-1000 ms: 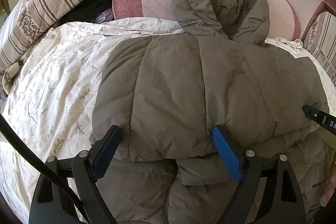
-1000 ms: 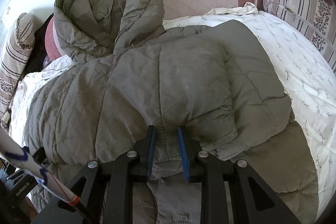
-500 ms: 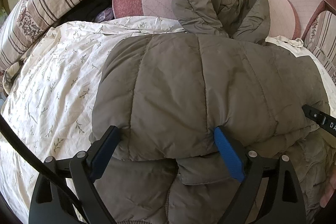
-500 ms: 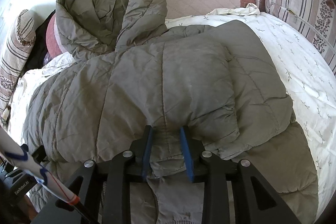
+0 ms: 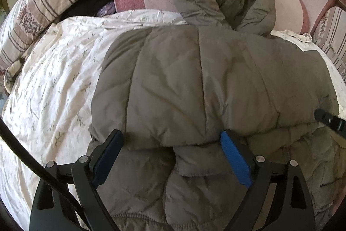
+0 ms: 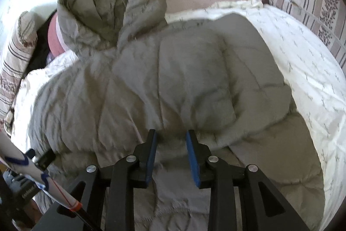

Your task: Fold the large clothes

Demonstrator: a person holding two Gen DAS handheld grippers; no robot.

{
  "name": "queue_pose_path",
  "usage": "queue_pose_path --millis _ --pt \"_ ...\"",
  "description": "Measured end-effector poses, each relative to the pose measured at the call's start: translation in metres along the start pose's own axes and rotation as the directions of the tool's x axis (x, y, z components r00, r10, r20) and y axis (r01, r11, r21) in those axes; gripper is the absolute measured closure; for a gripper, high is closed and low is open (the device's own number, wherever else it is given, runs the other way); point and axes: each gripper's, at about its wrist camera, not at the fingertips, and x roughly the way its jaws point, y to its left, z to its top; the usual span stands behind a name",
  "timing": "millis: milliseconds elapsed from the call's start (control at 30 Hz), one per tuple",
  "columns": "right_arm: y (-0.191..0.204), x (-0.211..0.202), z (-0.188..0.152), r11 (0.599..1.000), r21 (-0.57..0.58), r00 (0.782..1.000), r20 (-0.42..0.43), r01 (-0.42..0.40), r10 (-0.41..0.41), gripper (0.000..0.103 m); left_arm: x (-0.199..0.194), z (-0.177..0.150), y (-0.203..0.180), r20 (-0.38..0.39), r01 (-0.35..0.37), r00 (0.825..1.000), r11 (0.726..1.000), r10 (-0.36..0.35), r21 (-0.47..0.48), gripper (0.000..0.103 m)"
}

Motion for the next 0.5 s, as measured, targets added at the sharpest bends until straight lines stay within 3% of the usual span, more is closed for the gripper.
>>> queue_pose_path --millis 100,267,367,500 --pt "-0.005 -0.019 -0.006 0.999 0.01 0.999 0.005 -0.047 0.047 0.072 -0.015 -0.005 0.0 0.007 0.006 1.0 1.0 -0.006 -0.004 0.012" --pt "-0.012 -0.062 -0.028 0.999 -0.05 0.998 0.055 -0.016 0.019 0.072 -0.061 -0.021 -0.001 0.07 0.036 0.997 0.998 -0.032 -0.051 0.012" --pt "-0.018 -0.077 -0.049 0.998 -0.062 0.999 0.045 -0.019 0.021 0.072 -0.082 -0.048 -0.002 0.072 0.091 0.994 0.99 -0.084 -0.103 0.012" --pt "-0.031 -0.093 -0.092 0.997 -0.072 0.999 0.037 -0.004 0.007 0.072 -0.106 -0.095 -0.013 0.089 0.037 0.996 0.994 -0.028 -0.099 0.012"
